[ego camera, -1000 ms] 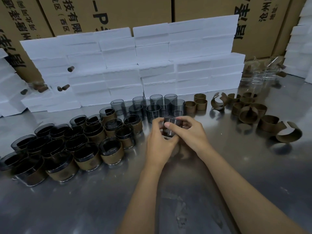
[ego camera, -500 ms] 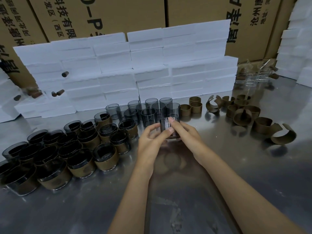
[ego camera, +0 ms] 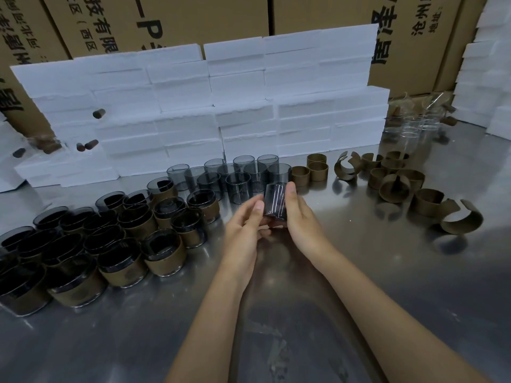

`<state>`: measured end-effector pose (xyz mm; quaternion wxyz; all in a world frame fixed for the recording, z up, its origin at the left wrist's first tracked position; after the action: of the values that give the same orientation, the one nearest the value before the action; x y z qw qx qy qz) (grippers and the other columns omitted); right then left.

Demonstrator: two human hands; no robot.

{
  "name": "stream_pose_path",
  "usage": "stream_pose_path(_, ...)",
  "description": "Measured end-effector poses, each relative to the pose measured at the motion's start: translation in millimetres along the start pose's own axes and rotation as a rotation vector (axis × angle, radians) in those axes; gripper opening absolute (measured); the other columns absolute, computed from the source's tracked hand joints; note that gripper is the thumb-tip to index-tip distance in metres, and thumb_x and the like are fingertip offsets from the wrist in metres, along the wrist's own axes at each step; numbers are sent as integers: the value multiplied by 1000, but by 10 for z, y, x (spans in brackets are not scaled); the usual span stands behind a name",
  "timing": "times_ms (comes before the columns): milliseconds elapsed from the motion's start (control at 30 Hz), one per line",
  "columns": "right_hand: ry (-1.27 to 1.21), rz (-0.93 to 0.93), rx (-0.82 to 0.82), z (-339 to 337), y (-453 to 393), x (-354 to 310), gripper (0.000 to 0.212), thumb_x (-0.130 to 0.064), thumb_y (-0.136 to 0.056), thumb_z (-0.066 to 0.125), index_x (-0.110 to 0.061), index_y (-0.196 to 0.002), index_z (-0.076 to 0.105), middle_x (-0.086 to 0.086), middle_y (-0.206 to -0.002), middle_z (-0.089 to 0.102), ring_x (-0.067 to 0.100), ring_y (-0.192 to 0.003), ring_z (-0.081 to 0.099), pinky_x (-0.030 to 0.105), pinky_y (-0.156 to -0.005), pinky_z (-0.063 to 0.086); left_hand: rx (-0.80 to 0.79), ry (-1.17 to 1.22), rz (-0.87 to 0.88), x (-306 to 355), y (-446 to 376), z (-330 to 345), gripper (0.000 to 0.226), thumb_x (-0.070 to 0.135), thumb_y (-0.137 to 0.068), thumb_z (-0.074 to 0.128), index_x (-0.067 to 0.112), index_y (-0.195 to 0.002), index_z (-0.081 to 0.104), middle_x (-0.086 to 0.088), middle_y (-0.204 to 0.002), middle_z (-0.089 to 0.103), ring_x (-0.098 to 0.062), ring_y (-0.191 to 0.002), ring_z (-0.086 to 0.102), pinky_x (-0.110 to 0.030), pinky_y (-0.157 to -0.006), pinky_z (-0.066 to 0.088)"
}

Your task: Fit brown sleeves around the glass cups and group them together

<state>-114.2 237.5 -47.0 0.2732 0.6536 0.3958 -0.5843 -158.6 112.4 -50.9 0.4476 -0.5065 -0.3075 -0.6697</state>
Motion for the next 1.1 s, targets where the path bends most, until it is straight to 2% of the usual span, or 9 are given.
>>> stream_pose_path(100,32,-30,62,-34,9,15,67,-68,-100,17,-26,-130,60,-7,-112,66,6,-101,61,14,-77,38,35,-46,83,36,10,-33,21,15,-107,50,16,-121,67,-24,-122,69,-27,-90,64,-34,-76,52)
stream_pose_path(233,65,-83,147,-95,16,4,56,-54,-108,21,-22,-124,65,-6,-104,68,12,-102,60,25,-85,40,119,-99,85,20,15,-99,20,20,-108,51,19,-112,71,-8,-114,75,-15,-96,69,-24,-78,54)
stream_pose_path(400,36,-102,140,-128,41,-43,43,-55,-103,46,-20,-112,68,-2,-96,72,15,-95,67,32,-87,52,96,-63,-23,-30,16,-28,41,52,-91,71,12,-98,78,2,-91,77,-10,-84,73,-22,-73,56)
stream_pose_path(533,-42,-31,-27,-11,42,-58,49,-75,-87,56,-35,-114,64,-14,-106,70,-12,-92,64,6,-75,45,-40,-96,-79,-44,-10,92,65,72,-75,70,18,-110,80,1,-103,80,-6,-93,75,-13,-66,53)
stream_pose_path(667,17,-4,-106,116,54,-29,61,-90,-75,47,-44,-108,67,-23,-109,71,-12,-104,63,20,-96,49,-100,36,-100,-74,-59,108,62,65,-78,69,10,-105,80,-10,-100,80,-16,-86,77,-20,-65,57)
stream_pose_path(800,71,-47,30,22,65,-50,61,-86,-86,33,-37,-105,62,-30,-88,61,-32,-81,52,-2,-72,40,-57,69,-47,-51,-122,80,63,51,-85,66,1,-124,64,-10,-106,77,-19,-92,75,-28,-74,60)
stream_pose_path(900,129,-74,66,-37,24,-48,65,-71,-100,19,-25,-109,64,-16,-92,67,-12,-87,61,5,-71,40,13,33,-25,-42,-147,43,63,49,-85,66,-1,-122,60,-12,-99,75,-20,-88,70,-37,-84,56)
stream_pose_path(1000,129,-70,102,-70,-32,-12,63,-58,-107,19,-20,-103,69,-3,-96,73,11,-94,65,26,-78,44,68,28,-56,-70,-165,-6,52,45,-95,65,-3,-116,70,-24,-109,74,-30,-92,66,-42,-87,54)
stream_pose_path(1100,93,-91,153,-157,-30,-36,50,-47,-110,27,-21,-95,68,-6,-90,72,10,-91,65,24,-76,45,99,27,-70,-89,-173,-45,43,44,-98,65,3,-103,78,-24,-104,70,-33,-92,60,-48,-89,52)
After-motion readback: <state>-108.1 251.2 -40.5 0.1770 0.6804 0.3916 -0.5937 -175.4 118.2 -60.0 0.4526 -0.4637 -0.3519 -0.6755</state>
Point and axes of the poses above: each hand's wrist, its own y-axis away from the middle knuckle, its own z-axis out of the palm, x = y × z, the point moved 10 cm from there along -y, towards the middle knuckle
